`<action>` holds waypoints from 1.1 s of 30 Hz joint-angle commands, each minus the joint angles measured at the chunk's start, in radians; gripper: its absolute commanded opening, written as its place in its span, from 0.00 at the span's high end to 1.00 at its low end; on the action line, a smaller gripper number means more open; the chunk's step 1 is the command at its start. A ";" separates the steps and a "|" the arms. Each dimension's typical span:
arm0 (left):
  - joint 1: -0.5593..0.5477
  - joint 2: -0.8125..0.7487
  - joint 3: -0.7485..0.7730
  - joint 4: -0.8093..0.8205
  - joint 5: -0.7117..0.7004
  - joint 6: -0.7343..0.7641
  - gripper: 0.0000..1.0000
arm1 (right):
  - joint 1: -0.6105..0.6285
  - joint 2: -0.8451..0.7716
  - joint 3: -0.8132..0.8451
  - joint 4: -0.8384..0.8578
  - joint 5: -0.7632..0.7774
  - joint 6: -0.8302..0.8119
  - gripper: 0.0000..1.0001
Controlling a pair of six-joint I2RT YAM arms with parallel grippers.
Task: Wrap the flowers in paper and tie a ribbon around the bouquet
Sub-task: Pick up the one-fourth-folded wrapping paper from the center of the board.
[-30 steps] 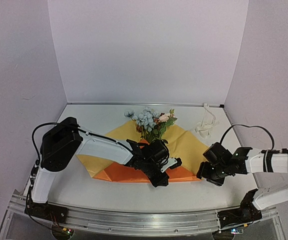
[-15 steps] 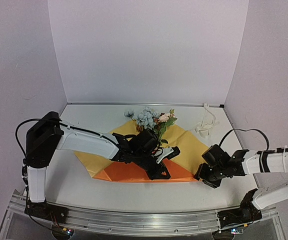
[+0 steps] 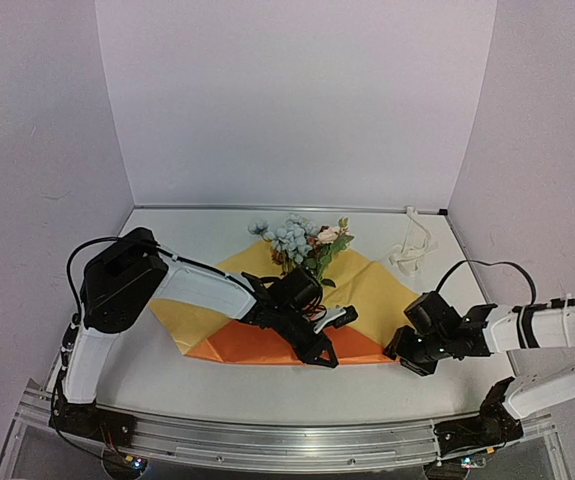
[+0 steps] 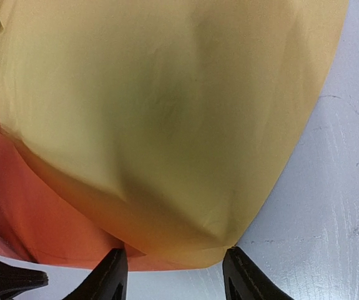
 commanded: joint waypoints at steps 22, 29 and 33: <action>-0.007 0.099 0.135 -0.122 0.076 0.071 1.00 | -0.004 -0.003 -0.085 0.045 -0.008 0.075 0.51; -0.007 0.110 0.153 -0.139 0.086 0.080 1.00 | -0.003 0.033 -0.081 0.073 -0.010 0.057 0.68; -0.005 0.101 0.159 -0.145 0.085 0.080 1.00 | -0.004 0.029 -0.090 0.074 0.004 0.049 0.82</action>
